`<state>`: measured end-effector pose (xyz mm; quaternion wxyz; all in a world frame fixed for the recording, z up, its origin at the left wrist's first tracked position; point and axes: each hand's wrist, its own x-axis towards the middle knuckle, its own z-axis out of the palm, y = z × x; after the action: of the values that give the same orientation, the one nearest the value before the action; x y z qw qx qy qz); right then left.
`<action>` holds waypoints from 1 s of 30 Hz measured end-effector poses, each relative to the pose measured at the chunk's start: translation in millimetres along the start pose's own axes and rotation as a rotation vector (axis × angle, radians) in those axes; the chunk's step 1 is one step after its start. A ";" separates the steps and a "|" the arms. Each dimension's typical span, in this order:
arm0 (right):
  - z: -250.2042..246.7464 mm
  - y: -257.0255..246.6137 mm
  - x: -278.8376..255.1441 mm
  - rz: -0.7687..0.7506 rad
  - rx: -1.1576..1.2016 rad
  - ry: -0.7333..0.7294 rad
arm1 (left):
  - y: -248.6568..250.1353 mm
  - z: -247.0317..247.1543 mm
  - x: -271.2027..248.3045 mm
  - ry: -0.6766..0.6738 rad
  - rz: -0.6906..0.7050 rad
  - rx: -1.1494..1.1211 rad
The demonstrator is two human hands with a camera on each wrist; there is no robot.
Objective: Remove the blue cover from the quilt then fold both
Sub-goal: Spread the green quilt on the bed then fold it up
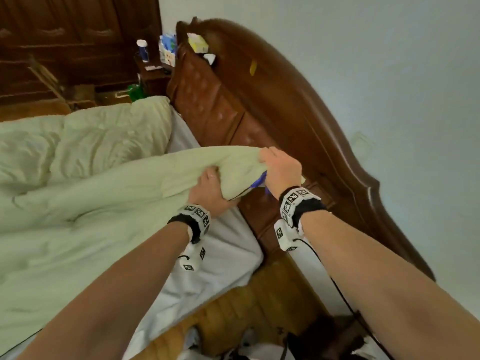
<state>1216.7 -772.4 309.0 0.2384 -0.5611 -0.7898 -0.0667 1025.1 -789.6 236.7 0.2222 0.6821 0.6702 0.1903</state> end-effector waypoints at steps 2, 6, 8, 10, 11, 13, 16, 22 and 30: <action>-12.2 10.8 -8.5 0.047 0.063 -0.122 | 29.8 2.1 4.2 0.117 0.116 0.044; -11.9 16.0 -29.6 0.265 0.170 -0.262 | 55.9 -5.8 9.1 0.021 0.093 0.113; -0.5 29.3 -50.1 0.463 0.296 -0.376 | 49.1 -11.1 2.2 0.011 -0.005 0.064; 24.5 42.0 -68.3 0.644 0.559 -0.541 | 43.1 -11.6 -12.8 0.025 -0.093 0.018; 29.1 38.0 -72.9 0.755 0.770 -0.586 | 40.1 -10.3 -21.2 0.033 -0.134 -0.010; 43.0 29.1 -85.4 1.015 1.153 -0.673 | 33.0 -8.3 -38.8 0.064 -0.230 -0.070; 64.3 17.2 -104.7 1.204 1.425 -0.914 | 16.1 -9.6 -67.5 0.095 -0.393 -0.091; 80.3 -2.5 -126.2 1.390 1.830 -0.898 | -12.0 -4.0 -142.4 -0.080 -0.460 0.035; 46.4 -26.8 -116.6 1.180 1.265 -0.983 | -21.7 21.9 -207.5 -0.347 -0.413 0.080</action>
<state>1208.0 -864.4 220.0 0.1350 -0.5989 -0.2852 0.7361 1013.2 -997.8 214.4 0.3408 0.5616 0.7539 -0.0056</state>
